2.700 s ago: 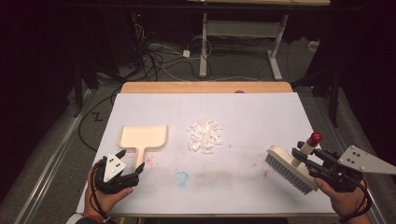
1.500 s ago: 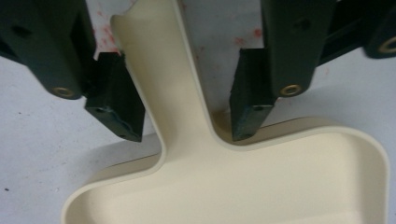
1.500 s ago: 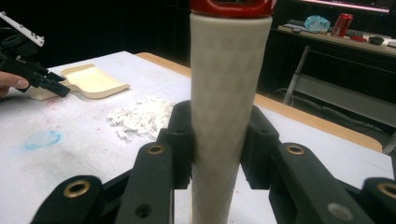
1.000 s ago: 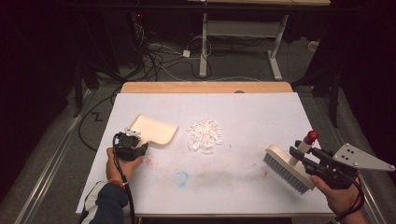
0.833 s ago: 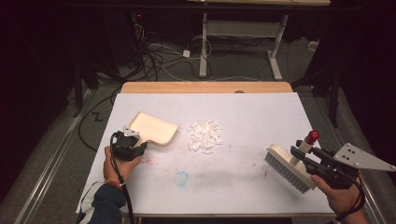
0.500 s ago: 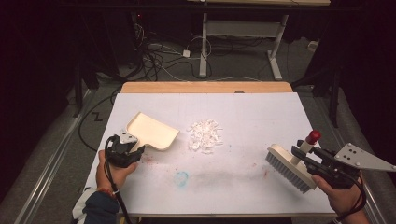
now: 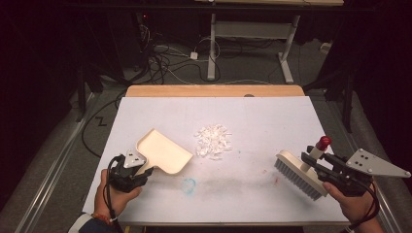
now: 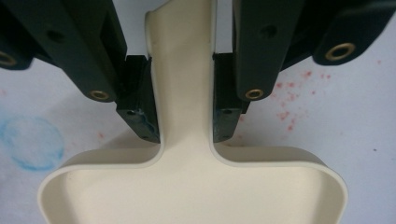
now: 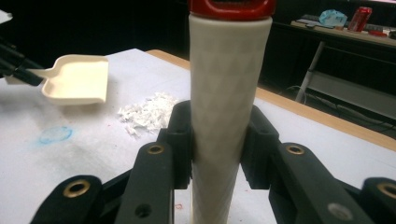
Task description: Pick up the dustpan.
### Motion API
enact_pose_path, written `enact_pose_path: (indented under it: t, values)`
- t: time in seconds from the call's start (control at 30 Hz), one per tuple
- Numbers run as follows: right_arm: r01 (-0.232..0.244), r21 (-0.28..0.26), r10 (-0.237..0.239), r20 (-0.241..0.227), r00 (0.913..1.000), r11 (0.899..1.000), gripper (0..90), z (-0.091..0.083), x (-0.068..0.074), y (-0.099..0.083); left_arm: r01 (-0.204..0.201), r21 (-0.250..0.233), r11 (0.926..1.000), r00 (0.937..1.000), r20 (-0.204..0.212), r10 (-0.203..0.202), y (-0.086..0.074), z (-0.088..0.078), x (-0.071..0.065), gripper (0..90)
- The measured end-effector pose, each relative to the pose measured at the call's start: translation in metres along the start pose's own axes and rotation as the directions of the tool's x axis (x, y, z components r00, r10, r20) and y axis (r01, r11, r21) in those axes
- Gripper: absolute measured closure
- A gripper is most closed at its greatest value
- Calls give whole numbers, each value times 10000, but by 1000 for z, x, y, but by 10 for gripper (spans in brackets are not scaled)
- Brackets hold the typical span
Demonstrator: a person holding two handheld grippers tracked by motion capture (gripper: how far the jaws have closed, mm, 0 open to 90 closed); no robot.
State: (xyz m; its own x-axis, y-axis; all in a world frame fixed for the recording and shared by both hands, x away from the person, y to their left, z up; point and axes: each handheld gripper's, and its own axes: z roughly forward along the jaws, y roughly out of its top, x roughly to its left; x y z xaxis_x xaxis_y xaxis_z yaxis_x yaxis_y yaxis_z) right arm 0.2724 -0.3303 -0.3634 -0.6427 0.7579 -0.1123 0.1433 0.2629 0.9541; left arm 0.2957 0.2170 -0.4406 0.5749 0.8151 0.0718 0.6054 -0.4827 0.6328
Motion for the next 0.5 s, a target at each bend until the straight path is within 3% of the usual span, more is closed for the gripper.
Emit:
enact_pose_path:
  t: [0.07,0.5]
  values:
    - [-43,53,44,-83,10000,10000,694,2,-1,-1,-332,292,9990,9993,182,327,-2,1,-8,639]
    - [-96,139,101,-351,9993,9999,694,22,-5,0,-713,644,9954,9954,690,668,-7,7,-25,639]
